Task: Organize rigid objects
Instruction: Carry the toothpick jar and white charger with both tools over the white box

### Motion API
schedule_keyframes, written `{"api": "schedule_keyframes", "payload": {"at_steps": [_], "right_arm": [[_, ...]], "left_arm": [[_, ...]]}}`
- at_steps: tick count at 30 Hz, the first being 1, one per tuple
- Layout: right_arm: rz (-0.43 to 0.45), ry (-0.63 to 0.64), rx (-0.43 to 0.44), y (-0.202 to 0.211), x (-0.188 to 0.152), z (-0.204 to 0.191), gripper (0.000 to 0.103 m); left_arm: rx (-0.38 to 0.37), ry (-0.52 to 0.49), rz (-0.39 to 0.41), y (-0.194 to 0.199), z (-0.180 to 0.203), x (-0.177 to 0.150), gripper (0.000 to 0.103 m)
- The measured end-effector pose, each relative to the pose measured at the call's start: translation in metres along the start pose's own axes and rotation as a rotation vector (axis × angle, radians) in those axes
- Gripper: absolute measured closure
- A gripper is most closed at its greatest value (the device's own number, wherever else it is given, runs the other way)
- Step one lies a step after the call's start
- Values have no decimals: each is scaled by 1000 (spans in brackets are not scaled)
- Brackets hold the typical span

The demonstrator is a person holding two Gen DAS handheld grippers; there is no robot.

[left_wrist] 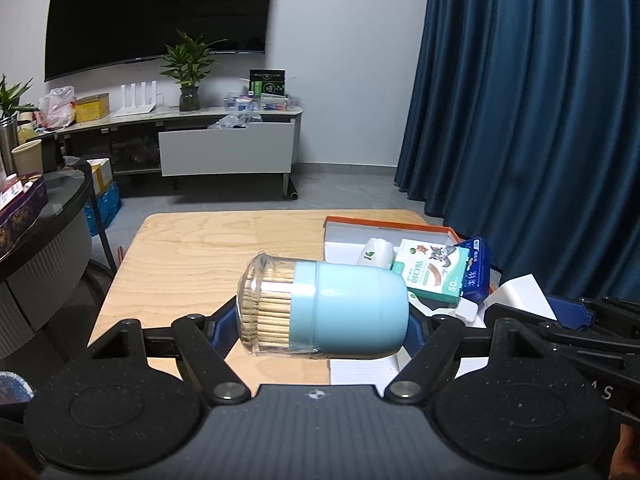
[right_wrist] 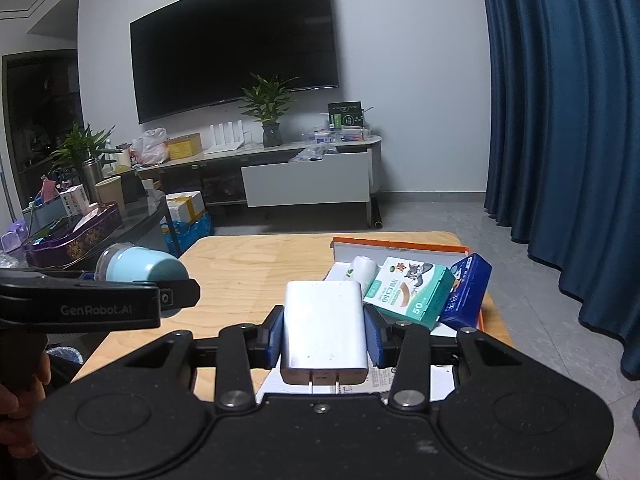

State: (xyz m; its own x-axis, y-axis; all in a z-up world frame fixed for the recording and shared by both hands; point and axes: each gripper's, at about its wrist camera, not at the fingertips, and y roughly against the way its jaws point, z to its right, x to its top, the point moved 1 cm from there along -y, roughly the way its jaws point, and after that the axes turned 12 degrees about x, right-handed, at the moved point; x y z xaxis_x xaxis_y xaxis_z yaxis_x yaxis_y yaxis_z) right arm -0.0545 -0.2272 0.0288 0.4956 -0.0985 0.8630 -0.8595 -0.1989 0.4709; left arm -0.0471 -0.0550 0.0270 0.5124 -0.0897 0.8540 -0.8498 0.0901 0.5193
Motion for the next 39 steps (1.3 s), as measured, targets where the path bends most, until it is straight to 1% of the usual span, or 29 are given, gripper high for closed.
{"api": "schedule_keyframes", "payload": {"at_steps": [15, 27, 39], "right_arm": [[14, -21, -57, 9, -1, 21, 53], [16, -51, -96, 10, -3, 40, 53], [9, -69, -119, 5, -1, 51, 53]], "left_arm": [[-58, -52, 6, -6, 26, 5, 25], [-95, -78, -13, -17, 40, 5, 25], [-123, -94, -38, -27, 52, 7, 25]]}}
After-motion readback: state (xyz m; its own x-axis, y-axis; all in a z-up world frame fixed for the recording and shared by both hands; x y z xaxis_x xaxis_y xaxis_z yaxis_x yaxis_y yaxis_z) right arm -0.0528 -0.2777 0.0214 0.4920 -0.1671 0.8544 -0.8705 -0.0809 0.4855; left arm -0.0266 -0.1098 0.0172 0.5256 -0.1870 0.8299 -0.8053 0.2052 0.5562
